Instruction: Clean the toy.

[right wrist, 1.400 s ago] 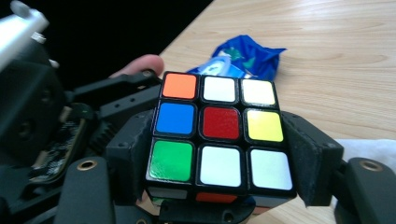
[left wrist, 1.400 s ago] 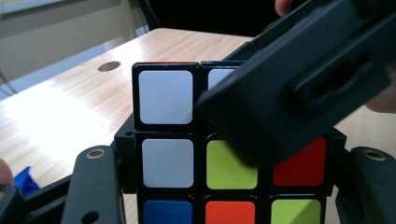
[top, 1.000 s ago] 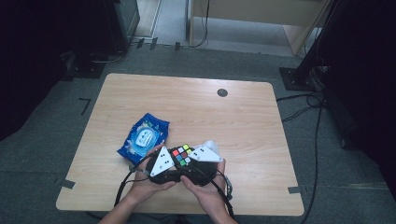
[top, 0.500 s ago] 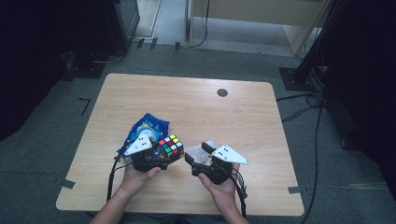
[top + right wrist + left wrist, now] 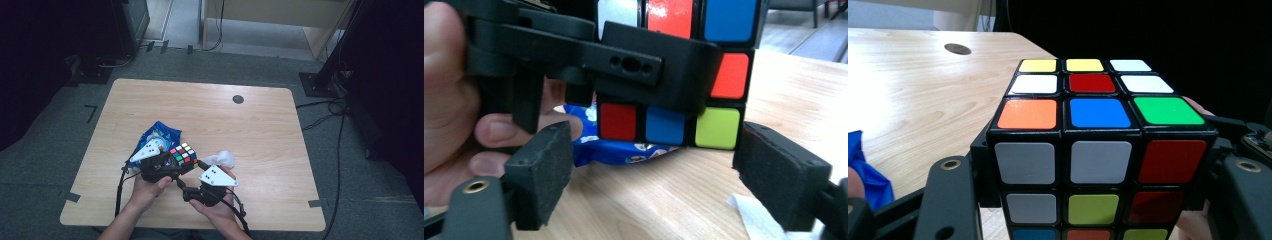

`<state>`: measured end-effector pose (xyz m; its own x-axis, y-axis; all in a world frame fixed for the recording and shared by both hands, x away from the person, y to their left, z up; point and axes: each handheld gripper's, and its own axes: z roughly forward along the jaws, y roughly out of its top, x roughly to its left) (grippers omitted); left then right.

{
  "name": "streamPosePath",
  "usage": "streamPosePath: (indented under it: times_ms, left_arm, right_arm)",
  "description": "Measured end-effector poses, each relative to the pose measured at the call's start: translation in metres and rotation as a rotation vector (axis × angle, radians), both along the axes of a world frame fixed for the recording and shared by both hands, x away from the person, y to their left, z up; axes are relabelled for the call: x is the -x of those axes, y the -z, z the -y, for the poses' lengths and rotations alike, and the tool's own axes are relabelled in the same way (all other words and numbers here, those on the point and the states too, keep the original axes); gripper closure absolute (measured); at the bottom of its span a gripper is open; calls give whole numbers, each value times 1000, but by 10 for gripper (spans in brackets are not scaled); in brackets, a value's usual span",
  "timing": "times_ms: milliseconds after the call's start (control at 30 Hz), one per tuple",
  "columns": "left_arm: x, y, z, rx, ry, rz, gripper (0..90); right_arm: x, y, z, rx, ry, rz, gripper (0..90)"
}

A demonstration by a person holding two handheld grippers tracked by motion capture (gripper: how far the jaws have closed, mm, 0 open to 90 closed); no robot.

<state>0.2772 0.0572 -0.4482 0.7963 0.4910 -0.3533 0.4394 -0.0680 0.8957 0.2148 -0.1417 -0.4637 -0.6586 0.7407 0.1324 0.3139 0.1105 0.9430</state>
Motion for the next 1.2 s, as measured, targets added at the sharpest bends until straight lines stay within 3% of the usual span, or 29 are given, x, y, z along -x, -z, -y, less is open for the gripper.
streamPosePath:
  times_ms: [133, 300, 467, 600, 667, 733, 833, 967, 1100, 1133, 1200]
  left_arm:
    - [1, 0, 3, -1, 14, -3, 340]
    - [2, -2, 4, -21, 14, 8, 339]
    - [4, -10, 7, -99, 26, 32, 337]
    - [4, -15, 10, -143, 43, 3, 332]
    - [2, -16, 11, -165, 60, -21, 324]
    - [1, -17, 12, -183, 81, -41, 318]
    - [1, -16, 14, -224, 104, -54, 335]
    - [0, -15, 12, -204, 89, -58, 340]
    - [-5, -16, -1, -103, 47, -82, 340]
    - [-7, -16, -5, -71, 43, -87, 340]
    - [-7, -15, -7, -56, 50, -83, 340]
  right_arm:
    - [1, 0, 0, 29, 35, 42, 303]
    - [2, 2, 4, 79, 25, 115, 337]
    - [3, 3, 7, 148, -6, 192, 340]
    - [3, 2, 11, 217, -36, 267, 342]
    - [5, 3, 11, 276, -56, 305, 342]
    - [8, 3, 10, 387, -101, 379, 342]
    - [11, 6, 8, 475, -133, 423, 341]
    - [9, 9, 9, 434, -121, 391, 333]
    - [1, 13, 16, 398, -87, 316, 346]
    - [-2, 14, 19, 380, -79, 286, 374]
    - [-9, 18, 27, 306, -41, 195, 527]
